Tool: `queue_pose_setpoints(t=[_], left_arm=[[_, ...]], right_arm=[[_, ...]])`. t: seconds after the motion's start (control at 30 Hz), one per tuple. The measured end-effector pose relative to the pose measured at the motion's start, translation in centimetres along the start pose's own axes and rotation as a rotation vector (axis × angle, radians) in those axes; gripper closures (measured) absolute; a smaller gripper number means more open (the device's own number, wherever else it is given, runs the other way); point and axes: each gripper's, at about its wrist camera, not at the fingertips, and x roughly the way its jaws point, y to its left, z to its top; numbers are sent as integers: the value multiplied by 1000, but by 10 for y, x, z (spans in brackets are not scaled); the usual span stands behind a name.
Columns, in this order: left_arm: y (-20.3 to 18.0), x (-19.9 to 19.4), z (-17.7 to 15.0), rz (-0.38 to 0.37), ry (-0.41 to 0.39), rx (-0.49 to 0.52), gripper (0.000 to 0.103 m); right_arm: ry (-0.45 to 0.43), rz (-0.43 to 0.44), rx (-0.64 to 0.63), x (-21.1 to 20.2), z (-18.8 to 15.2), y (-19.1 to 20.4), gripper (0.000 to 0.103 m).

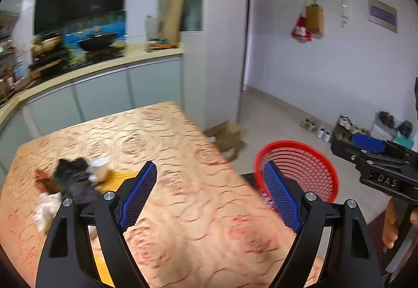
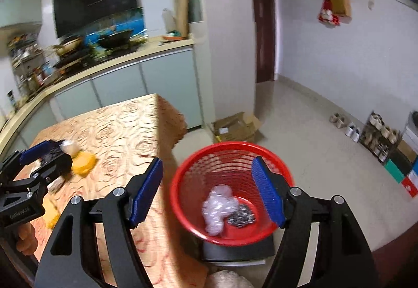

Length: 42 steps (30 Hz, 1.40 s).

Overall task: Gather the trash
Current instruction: 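Move both open tools back toward the table items, then grasp green snack wrapper with left tool while right grasps yellow foam net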

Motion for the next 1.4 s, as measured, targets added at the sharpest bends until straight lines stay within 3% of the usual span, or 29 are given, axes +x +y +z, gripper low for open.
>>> queue_pose_setpoints(t=[0.53, 0.63, 0.93, 1.13, 1.4], left_arm=[[149, -71, -60, 342, 42, -211, 22], [171, -79, -73, 378, 68, -247, 22], [192, -73, -112, 377, 162, -300, 19], [204, -45, -122, 384, 254, -348, 19], [215, -27, -123, 384, 305, -386, 20]], right_arm=[[64, 210, -135, 12, -11, 105, 34], [73, 245, -157, 12, -15, 121, 34], [94, 292, -183, 12, -19, 141, 34], [109, 300, -200, 14, -23, 148, 34], [144, 310, -227, 24, -31, 160, 34]])
